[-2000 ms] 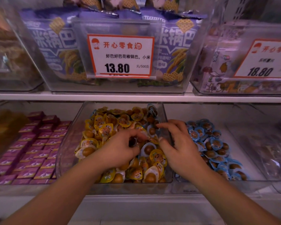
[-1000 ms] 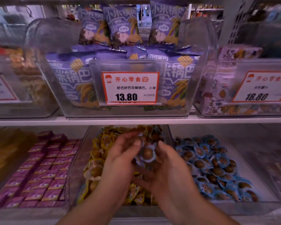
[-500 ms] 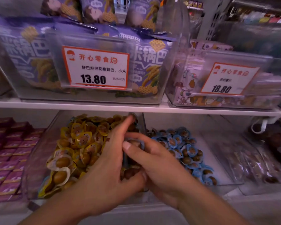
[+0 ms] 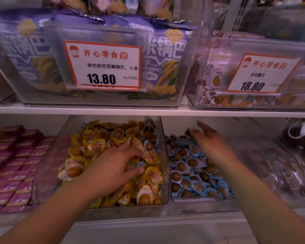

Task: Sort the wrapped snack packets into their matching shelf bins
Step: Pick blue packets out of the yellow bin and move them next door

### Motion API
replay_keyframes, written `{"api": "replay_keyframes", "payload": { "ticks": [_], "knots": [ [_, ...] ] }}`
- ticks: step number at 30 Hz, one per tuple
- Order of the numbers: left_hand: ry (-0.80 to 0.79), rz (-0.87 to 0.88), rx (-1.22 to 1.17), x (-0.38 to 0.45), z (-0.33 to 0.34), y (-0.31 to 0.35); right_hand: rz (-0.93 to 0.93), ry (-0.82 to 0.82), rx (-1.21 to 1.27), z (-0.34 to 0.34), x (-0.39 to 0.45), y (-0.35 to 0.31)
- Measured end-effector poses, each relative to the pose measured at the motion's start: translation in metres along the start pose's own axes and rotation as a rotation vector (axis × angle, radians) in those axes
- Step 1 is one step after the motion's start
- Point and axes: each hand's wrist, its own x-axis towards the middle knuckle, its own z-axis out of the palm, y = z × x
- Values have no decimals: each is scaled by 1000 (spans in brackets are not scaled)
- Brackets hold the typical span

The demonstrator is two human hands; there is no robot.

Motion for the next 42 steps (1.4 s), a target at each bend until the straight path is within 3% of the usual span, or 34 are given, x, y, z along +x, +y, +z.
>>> {"api": "replay_keyframes", "payload": {
  "ticks": [3,7,10,13,14,17,20,27,31,39,42],
  "knots": [
    [-102,-40,248,5,-1,-4,-222,24,-170,16,-17,1],
    [-102,-65,331,8,-4,1,-362,-96,69,42,-49,-13],
    [64,-26,238,12,-9,-1,-430,-182,32,67,-69,-12],
    [351,-46,29,38,-13,-1,-428,-124,137,71,-71,-14],
    [379,-70,15,54,-13,0,-431,-103,169,70,-70,-14],
    [140,-149,57,109,-8,5,-408,-90,162,69,-70,-15],
    [-33,-104,93,141,2,2,-366,-117,178,71,-70,-11],
    [-105,-151,163,149,9,2,-365,-127,151,70,-67,-8],
    [-197,-92,232,144,15,2,-382,-140,141,70,-67,-8],
    [-6,-107,-276,130,8,-5,-365,-131,137,71,-66,-7],
    [-70,-52,-243,122,6,-5,-365,-128,133,72,-65,-6]
  ]
}}
